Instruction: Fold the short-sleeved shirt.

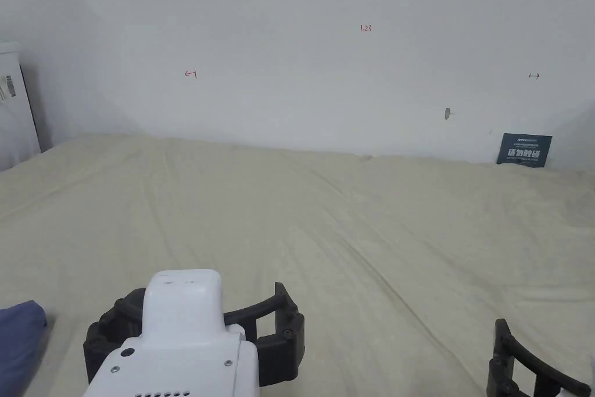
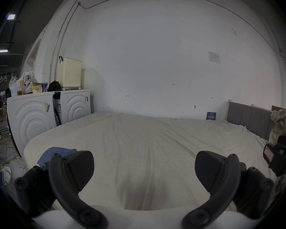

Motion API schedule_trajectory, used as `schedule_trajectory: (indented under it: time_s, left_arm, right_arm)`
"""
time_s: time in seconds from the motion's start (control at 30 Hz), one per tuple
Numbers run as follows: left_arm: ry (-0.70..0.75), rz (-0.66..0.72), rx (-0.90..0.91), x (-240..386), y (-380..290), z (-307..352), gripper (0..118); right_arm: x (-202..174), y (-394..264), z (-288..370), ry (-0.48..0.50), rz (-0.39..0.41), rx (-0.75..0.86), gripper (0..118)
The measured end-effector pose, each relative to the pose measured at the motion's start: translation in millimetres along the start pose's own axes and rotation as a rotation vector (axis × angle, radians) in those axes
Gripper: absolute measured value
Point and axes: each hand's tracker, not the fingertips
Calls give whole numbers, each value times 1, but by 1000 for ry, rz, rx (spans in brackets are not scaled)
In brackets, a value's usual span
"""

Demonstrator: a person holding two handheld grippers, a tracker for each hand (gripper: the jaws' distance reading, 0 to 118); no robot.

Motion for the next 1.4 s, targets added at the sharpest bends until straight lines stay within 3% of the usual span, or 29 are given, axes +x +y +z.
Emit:
schedule_trajectory:
  time_s: [1.13, 1.4]
  left_arm:
    - [45, -35, -22, 3, 1, -4, 118]
    - [43, -29, -26, 2, 2, -5, 118]
  right_arm:
    - [-9, 0, 1, 12, 37, -1, 96]
    - [-9, -1, -1, 8, 6, -21, 96]
